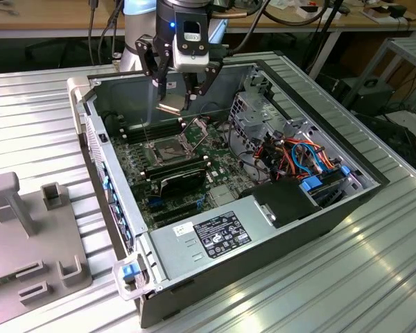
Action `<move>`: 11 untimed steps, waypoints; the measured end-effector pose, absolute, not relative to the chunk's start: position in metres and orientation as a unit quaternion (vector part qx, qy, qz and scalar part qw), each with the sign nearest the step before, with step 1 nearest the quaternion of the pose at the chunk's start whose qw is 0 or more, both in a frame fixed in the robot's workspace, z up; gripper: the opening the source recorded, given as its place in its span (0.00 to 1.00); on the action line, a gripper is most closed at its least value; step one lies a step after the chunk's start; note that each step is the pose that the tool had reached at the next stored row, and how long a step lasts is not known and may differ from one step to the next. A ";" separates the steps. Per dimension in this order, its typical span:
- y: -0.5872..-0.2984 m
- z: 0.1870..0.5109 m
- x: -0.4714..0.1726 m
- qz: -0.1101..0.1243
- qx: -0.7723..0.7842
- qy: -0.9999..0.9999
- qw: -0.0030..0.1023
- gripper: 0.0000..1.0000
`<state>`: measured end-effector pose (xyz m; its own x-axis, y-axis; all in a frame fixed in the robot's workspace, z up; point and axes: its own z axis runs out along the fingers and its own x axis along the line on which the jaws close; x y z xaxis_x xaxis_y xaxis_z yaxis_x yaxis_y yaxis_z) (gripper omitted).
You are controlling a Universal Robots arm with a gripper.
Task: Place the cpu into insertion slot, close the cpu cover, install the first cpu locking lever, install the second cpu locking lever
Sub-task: 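Place the cpu into insertion slot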
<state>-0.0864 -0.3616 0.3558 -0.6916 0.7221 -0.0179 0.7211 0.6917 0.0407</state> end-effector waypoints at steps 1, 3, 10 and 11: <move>-0.362 0.356 -0.086 0.015 0.392 0.920 0.016 0.53; -0.362 0.356 -0.086 0.015 0.392 0.920 0.016 0.53; -0.362 0.356 -0.086 0.015 0.432 0.902 0.017 0.53; -0.362 0.356 -0.086 0.014 0.438 0.899 0.017 0.53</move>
<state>-0.0864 -0.3616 0.3556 -0.6159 0.7876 -0.0179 0.7866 0.6161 0.0408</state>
